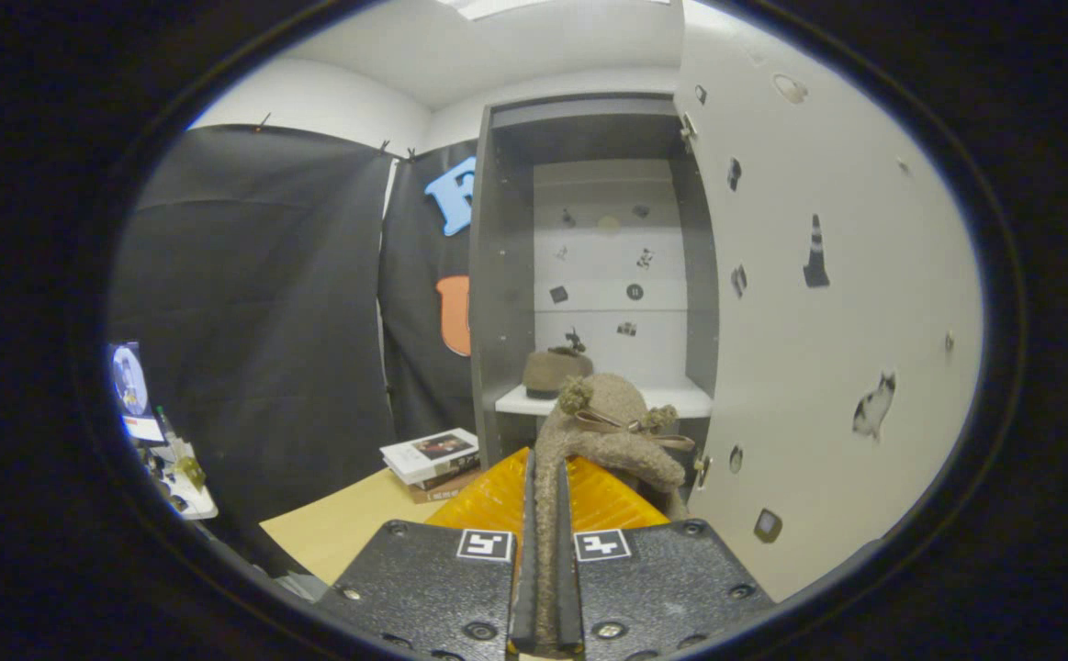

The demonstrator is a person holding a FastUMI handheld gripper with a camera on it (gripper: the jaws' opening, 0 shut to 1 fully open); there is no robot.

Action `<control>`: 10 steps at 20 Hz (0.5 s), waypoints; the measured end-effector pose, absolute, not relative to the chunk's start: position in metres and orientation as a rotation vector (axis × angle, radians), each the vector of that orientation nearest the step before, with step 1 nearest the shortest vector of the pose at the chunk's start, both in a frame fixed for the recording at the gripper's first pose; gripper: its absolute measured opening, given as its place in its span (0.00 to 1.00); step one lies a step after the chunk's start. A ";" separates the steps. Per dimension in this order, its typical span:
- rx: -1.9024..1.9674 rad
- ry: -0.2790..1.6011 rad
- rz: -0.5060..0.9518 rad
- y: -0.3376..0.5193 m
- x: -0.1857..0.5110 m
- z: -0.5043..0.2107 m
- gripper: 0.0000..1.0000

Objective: Open the shoe cabinet door, grab the shoes and put them into the shoe cabinet, then close the shoe cabinet door.

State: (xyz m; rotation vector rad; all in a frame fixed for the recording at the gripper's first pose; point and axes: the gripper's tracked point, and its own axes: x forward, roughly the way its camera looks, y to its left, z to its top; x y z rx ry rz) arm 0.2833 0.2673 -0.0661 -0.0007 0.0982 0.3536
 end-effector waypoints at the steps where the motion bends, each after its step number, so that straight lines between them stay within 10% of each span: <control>1: -0.005 0.081 0.340 0.264 0.289 -0.050 0.11; 10: -0.004 0.016 0.260 0.263 0.359 0.056 0.11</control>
